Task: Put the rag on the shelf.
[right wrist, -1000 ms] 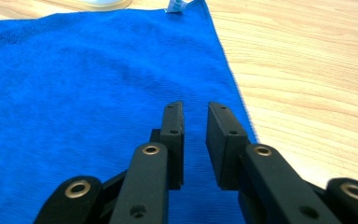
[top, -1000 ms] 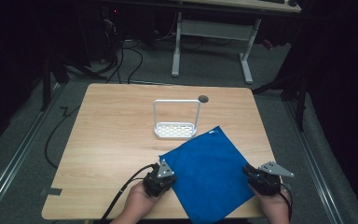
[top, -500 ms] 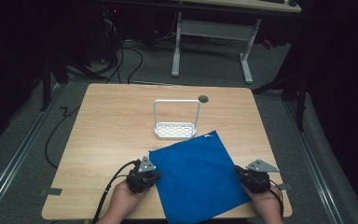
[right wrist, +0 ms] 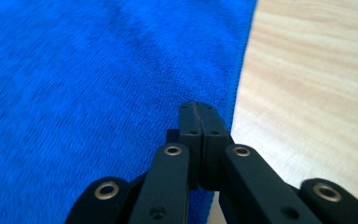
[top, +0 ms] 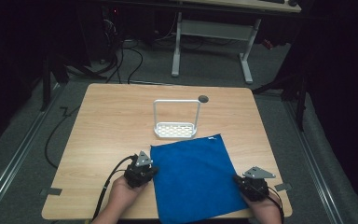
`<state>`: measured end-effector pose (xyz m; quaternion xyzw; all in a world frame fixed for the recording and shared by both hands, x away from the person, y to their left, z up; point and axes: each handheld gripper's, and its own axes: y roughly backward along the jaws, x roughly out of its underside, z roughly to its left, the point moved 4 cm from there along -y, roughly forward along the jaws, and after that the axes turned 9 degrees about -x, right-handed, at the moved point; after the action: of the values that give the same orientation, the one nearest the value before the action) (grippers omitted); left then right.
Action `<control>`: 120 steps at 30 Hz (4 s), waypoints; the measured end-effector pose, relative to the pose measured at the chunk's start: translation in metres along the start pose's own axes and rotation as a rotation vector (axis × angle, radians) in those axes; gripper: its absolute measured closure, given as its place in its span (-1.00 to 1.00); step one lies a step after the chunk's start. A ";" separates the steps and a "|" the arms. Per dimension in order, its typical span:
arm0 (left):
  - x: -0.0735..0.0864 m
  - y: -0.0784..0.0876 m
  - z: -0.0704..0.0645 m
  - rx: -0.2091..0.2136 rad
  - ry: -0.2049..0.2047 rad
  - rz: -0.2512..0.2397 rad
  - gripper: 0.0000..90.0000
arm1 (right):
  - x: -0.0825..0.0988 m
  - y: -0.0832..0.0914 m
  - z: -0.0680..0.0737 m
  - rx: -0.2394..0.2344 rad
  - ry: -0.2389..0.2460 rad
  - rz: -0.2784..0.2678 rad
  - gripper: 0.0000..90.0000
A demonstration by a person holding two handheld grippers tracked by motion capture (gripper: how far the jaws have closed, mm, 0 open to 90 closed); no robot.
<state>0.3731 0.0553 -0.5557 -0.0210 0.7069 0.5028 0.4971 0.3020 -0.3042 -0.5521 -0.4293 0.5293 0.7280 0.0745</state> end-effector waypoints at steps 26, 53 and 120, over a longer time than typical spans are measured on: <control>-0.004 -0.005 -0.011 -0.010 0.018 -0.022 0.86 | -0.020 -0.024 0.001 -0.002 0.022 -0.027 1.00; 0.026 0.028 0.018 -0.084 0.082 -0.017 0.83 | -0.039 -0.042 0.032 -0.116 0.102 -0.045 0.94; -0.025 -0.033 0.087 -0.155 0.117 -0.057 0.96 | -0.104 -0.094 -0.029 0.101 -0.103 -0.100 0.39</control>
<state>0.4626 0.0913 -0.5605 -0.1090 0.6928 0.5396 0.4658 0.4350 -0.2521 -0.5476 -0.4127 0.5386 0.7171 0.1594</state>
